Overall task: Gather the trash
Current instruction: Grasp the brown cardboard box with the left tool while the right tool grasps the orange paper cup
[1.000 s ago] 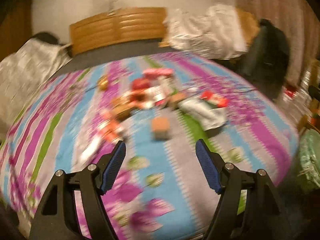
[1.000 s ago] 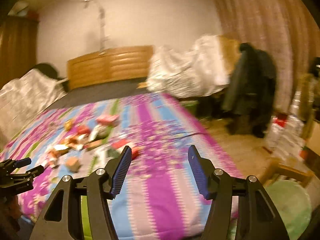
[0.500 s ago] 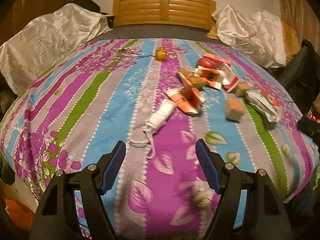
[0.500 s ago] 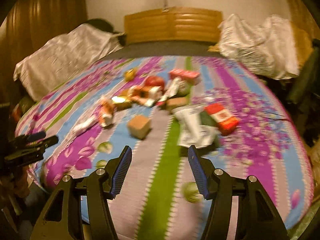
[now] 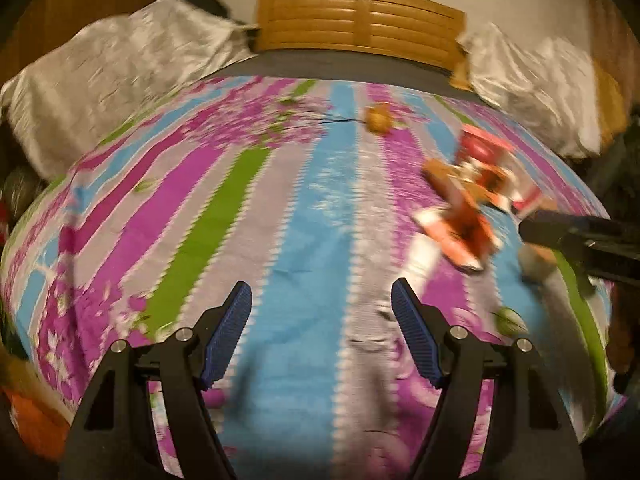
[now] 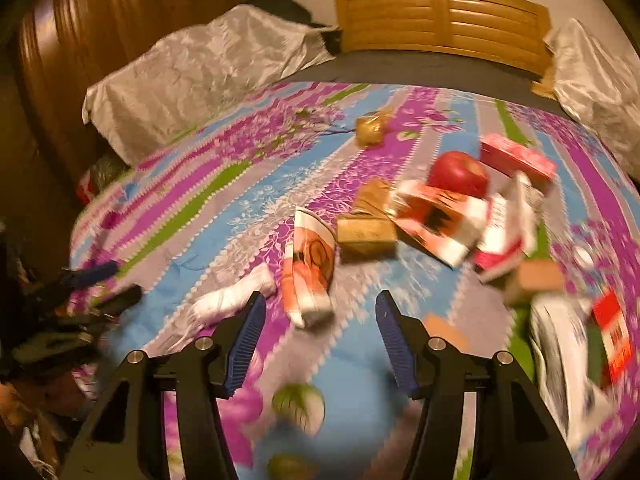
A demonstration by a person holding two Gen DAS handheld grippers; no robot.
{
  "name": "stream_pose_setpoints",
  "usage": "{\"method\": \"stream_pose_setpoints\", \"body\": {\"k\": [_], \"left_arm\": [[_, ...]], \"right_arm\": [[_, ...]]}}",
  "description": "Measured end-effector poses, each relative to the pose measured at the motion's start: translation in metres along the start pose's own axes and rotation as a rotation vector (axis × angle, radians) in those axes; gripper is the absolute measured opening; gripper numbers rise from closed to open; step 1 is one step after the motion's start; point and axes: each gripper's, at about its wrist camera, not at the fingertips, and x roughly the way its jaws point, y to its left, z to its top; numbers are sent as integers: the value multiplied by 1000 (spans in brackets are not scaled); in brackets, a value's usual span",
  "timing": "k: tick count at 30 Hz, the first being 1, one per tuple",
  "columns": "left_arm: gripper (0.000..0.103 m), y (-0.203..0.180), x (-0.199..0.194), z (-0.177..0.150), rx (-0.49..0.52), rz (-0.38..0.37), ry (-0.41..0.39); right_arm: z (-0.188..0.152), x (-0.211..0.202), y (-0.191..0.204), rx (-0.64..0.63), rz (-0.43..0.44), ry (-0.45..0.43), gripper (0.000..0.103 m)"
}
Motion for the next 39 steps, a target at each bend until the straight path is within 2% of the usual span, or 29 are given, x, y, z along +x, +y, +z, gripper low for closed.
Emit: {"method": "stream_pose_setpoints", "body": {"k": [3, 4, 6, 8, 10, 14, 18, 22, 24, 28, 32, 34, 36, 37, 39], "left_arm": [[69, 7, 1, -3, -4, 18, 8], [69, 7, 1, -4, -4, 15, 13], [69, 6, 2, -7, -3, 7, 18], [69, 1, 1, -8, 12, -2, 19], [69, -6, 1, -6, 42, -1, 9], [69, -18, -2, -2, 72, -21, -8], [69, -32, -1, 5, 81, -52, -9], [69, -62, 9, 25, 84, -115, 0], [75, -87, 26, 44, 115, -128, 8], [86, -131, 69, 80, 106, -219, 61], [87, -164, 130, 102, 110, -161, 139], [81, -171, 162, 102, 120, -147, 224], [51, -170, 174, 101, 89, -250, 276], [48, -169, 172, 102, 72, -281, 283], [46, -166, 160, 101, 79, -269, 254]], "right_arm": [[11, 33, 1, -16, -27, 47, 53], [13, 42, 1, -11, -26, 62, 45], [14, 60, -2, 6, -8, 105, 19], [11, 62, -5, 23, -17, 113, 14], [5, 48, -7, 50, -1, 82, 14], [-19, -13, -13, 98, 18, 12, 14], [-51, -66, -26, 162, 32, -13, 14], [-87, -109, -48, 259, 15, -14, 14], [-102, -125, -59, 321, 21, -20, 14], [-119, -149, -69, 368, 6, -40, 14], [-125, -165, -72, 376, -23, -59, 14], [-129, -173, -76, 380, -35, -68, 14], [-131, -177, -79, 389, -44, -73, 14], [-130, -177, -81, 394, -49, -73, 14], [-134, -181, -86, 411, -56, -78, 14]]}}
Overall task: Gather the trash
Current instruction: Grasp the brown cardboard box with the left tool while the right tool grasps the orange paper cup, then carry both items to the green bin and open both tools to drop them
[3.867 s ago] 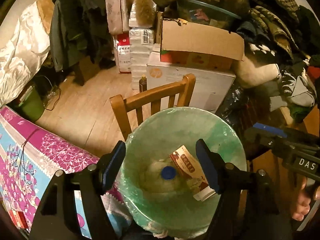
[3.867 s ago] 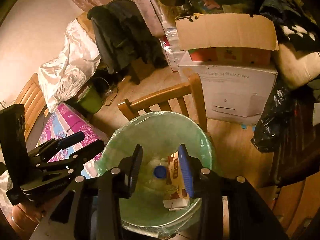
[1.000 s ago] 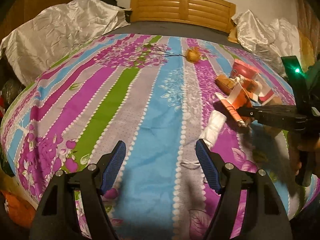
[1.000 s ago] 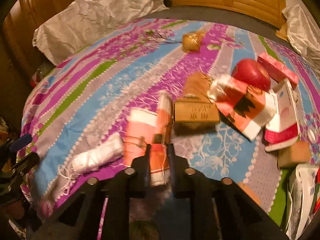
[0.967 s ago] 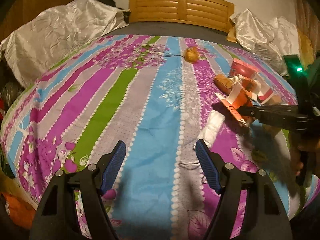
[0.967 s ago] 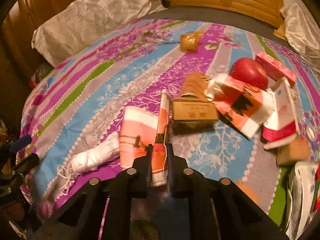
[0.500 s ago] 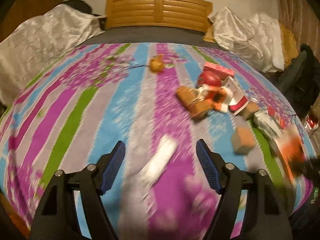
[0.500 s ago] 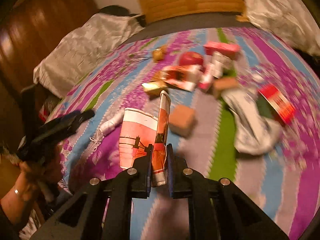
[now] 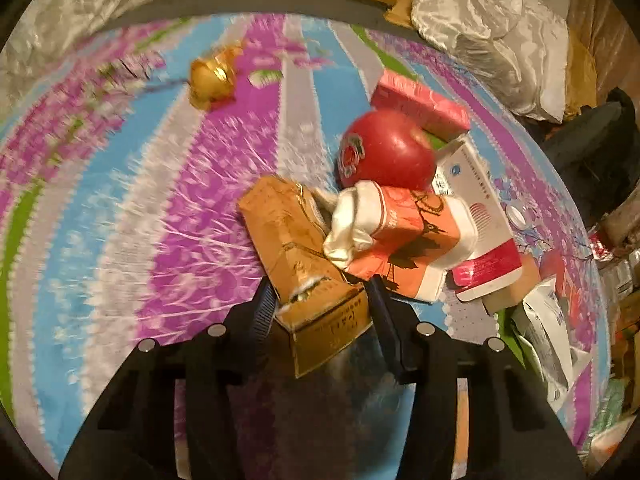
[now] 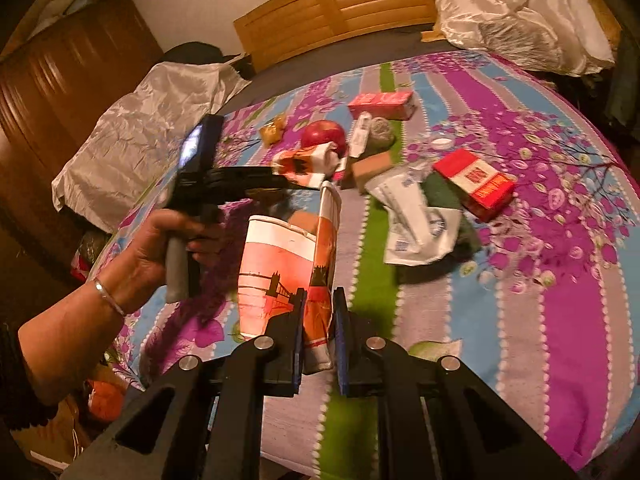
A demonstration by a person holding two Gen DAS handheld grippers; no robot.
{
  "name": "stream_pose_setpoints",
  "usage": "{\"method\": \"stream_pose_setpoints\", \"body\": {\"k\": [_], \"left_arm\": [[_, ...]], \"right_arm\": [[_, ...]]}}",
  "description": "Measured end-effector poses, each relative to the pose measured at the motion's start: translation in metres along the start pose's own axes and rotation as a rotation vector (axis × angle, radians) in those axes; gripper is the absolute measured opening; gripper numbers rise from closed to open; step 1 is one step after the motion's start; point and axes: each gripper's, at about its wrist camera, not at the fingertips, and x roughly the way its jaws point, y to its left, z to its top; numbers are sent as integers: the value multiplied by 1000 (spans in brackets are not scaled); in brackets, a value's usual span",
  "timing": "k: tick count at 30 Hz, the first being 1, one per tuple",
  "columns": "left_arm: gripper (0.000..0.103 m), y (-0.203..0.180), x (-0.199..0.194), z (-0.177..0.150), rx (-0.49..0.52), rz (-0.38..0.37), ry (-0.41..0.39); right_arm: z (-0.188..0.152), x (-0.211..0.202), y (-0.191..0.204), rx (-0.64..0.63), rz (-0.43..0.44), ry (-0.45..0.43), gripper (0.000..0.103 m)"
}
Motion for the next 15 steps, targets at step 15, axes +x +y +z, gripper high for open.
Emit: {"method": "stream_pose_setpoints", "body": {"k": [15], "left_arm": [[45, -40, -147, -114, 118, -115, -114]], "right_arm": [[-16, -68, -9, 32, -50, -124, 14]]}}
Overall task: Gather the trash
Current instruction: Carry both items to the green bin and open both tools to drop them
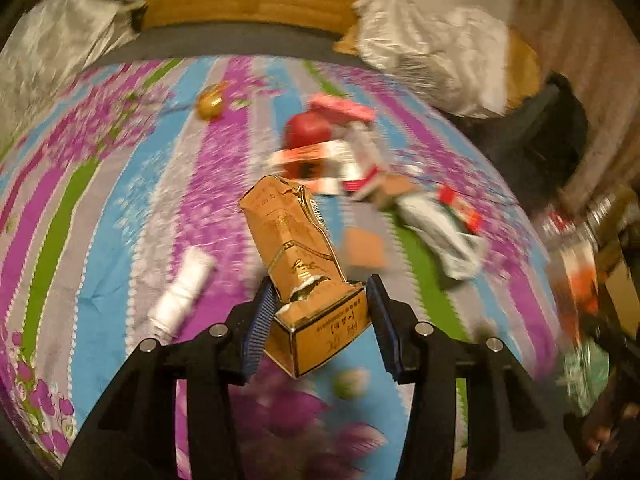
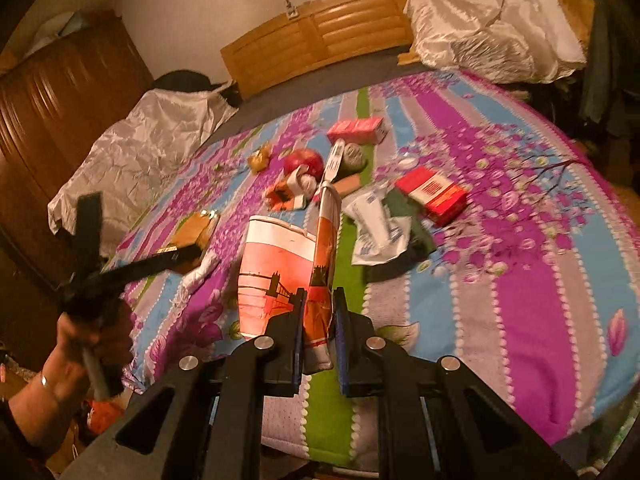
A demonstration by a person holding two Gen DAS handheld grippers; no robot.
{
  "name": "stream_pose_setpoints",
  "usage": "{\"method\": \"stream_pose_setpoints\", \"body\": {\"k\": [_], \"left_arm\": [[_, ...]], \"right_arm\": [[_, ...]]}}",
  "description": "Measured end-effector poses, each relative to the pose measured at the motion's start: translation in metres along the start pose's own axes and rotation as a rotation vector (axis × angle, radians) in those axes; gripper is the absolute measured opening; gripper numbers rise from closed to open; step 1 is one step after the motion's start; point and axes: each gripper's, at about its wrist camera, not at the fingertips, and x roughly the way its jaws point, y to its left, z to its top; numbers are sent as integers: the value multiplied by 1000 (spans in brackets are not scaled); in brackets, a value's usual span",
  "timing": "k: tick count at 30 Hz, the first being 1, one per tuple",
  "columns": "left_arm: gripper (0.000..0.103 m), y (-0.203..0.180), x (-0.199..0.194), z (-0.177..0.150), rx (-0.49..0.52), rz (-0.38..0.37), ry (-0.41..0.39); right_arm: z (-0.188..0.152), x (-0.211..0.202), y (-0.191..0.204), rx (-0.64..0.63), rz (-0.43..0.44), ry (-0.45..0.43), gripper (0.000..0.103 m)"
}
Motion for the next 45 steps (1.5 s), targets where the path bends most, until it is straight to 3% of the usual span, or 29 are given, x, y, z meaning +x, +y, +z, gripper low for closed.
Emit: {"method": "stream_pose_setpoints", "body": {"k": [7, 12, 24, 31, 36, 45], "left_arm": [[45, -104, -22, 19, 218, -107, -75], [45, -192, -23, 30, 370, -196, -103], [45, -379, -11, 19, 637, -378, -120], [45, -474, -1, -13, 800, -453, -95], [45, -525, 4, -35, 879, -504, -71], [45, -575, 20, -70, 963, -543, -9]], "right_arm": [[-2, -78, -27, 35, -111, -126, 14], [-11, -153, -71, 111, -267, -219, 14], [-58, -312, -195, 388, -632, -378, 14], [-94, -367, -242, 476, -827, -384, 14], [-110, -381, -263, 472, -968, -327, 14], [-130, -386, -290, 492, -1059, -227, 14]]}}
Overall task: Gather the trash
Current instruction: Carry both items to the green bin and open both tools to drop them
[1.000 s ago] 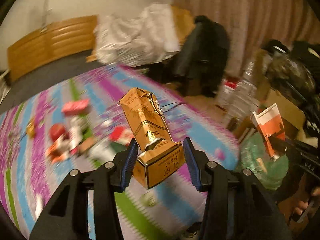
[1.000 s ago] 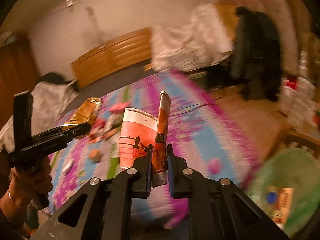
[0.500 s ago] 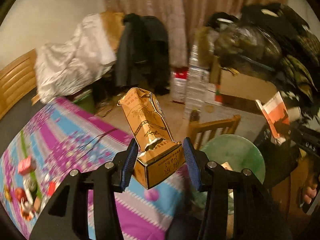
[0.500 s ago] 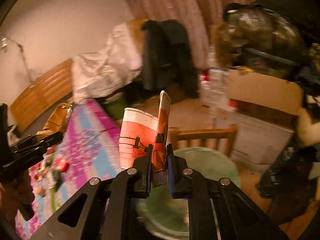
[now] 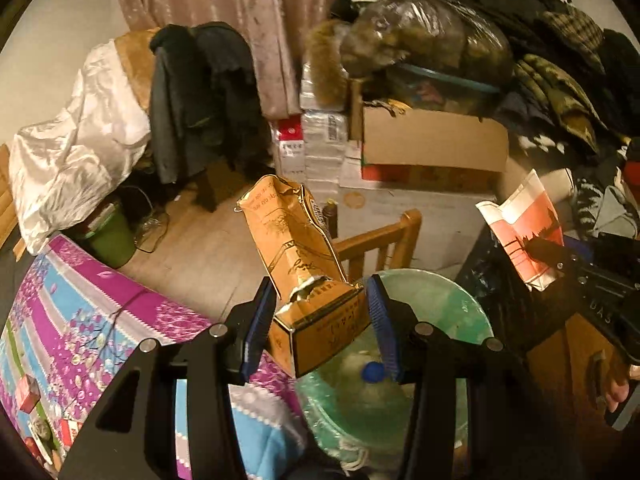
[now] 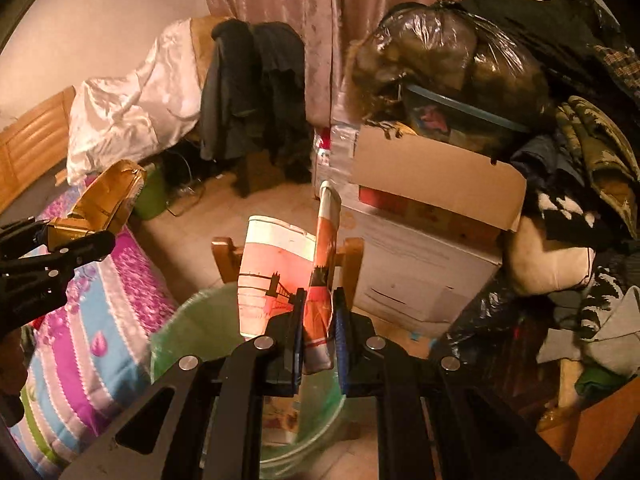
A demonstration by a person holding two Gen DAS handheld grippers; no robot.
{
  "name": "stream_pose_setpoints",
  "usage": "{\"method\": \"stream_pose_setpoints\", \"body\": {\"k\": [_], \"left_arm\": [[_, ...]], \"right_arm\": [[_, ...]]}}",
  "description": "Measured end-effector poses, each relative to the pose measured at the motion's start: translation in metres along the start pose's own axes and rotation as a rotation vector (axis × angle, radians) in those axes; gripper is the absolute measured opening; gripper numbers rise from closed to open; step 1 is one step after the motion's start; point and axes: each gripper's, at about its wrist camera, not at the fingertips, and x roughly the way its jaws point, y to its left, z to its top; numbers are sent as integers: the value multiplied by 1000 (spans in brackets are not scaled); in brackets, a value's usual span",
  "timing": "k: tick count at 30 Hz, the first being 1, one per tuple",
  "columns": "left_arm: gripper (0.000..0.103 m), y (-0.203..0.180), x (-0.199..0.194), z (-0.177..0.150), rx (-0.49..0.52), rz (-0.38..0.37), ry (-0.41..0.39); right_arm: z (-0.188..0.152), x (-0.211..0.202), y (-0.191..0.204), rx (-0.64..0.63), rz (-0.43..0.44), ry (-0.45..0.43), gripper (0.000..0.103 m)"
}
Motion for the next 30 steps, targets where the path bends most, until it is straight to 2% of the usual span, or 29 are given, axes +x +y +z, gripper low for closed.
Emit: {"method": "stream_pose_setpoints", "body": {"k": [6, 26, 27, 28, 29, 30], "left_arm": [[45, -16, 13, -3, 31, -12, 29], [47, -26, 24, -7, 58, -26, 57], [50, -27, 25, -7, 61, -32, 58], [52, -28, 27, -7, 61, -41, 67], [62, -29, 29, -7, 61, -44, 74], [68, -29, 30, -8, 61, -42, 76]], "right_arm": [[-4, 11, -4, 9, 13, 31, 14], [-17, 35, 2, 66, 127, 94, 14], [-19, 37, 3, 64, 145, 98, 16], [-20, 40, 4, 66, 152, 107, 28], [-21, 42, 5, 72, 142, 111, 37], [-22, 43, 5, 75, 140, 105, 37]]}}
